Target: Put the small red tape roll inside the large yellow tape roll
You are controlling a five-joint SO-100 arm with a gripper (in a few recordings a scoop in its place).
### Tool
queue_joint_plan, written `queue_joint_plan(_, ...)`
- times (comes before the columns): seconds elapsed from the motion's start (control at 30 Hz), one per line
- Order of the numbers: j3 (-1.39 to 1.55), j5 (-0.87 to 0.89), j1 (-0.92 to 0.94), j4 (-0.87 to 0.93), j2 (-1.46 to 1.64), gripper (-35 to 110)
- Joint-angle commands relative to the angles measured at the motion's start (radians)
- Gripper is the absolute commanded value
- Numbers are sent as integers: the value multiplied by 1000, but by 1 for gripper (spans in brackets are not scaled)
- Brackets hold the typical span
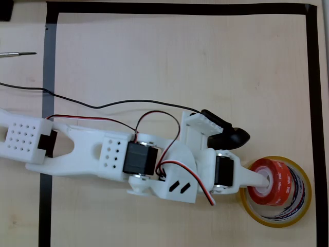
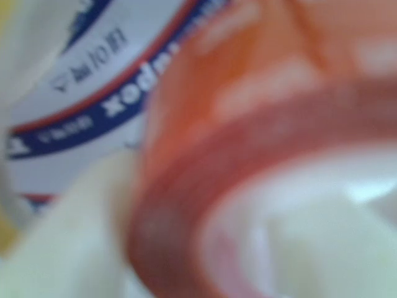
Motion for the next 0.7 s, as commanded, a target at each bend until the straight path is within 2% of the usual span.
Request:
queue_joint_plan(0.0, -117, 15, 32, -44, 100, 9)
queue_joint_plan(0.23, -118, 15, 46, -41, 115, 16)
queue_joint_plan(0.5, -118, 15, 49, -40, 127, 16)
queue_joint_plan(0.67, -118, 15, 40, 40, 169, 15)
